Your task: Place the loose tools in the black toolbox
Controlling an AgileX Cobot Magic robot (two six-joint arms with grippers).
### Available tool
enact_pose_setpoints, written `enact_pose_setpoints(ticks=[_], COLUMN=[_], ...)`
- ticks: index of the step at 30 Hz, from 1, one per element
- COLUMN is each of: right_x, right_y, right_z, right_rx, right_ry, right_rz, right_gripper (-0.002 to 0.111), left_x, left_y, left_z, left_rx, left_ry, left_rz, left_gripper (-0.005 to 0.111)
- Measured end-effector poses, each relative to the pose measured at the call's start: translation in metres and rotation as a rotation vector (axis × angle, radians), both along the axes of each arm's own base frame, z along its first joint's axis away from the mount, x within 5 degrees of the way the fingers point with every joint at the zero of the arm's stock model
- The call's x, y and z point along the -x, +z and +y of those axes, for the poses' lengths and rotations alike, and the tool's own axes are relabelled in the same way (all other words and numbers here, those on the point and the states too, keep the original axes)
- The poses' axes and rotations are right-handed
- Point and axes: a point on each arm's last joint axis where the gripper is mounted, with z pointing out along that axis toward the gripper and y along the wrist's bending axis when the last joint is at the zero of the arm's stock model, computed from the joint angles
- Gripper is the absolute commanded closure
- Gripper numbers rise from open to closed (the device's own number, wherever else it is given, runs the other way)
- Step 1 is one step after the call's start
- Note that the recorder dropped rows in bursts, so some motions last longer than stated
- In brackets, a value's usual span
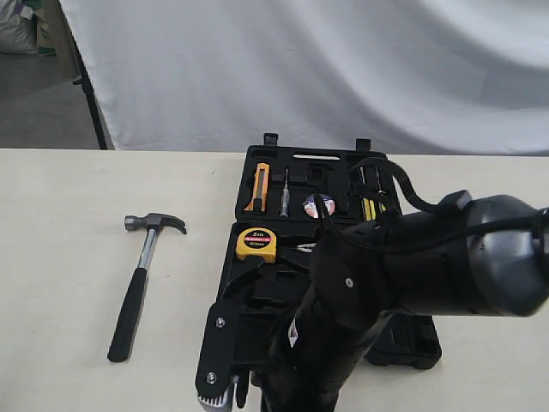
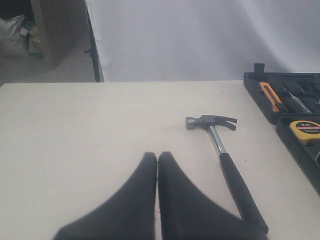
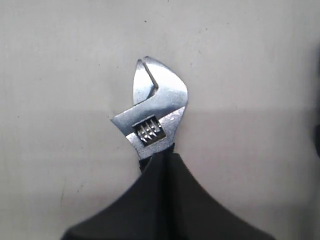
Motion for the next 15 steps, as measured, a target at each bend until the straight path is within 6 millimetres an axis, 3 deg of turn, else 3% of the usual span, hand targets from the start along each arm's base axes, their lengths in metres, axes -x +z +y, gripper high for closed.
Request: enact_pose_setpoints(ticks=[3,5,11,15], right_x=[0.0,0.001,0.0,-0.001], right_y=[0.0,0.0,0.0,-0.014], right_z=[0.0,0.0,0.004,0.007], right_rx=[0.0,0.0,-0.035,-0.014], right_ry=[-0.012,-0.012,-0.053,-0.082], right_rz=[0.003,0.004,0.009,0.044], right_gripper=[0.055,0.04,0.041,0.041], left_x=[0.0,0.0,0.0,0.0], left_y=[0.0,0.0,0.0,0.0], left_z=[0.0,0.0,0.0,0.0], left_rx=[0.0,0.0,0.0,0.0], left_ry=[0.0,0.0,0.0,0.0], left_rz=[0.0,0.0,0.0,0.0], left_gripper=[0.106,0.106,0.106,0.106])
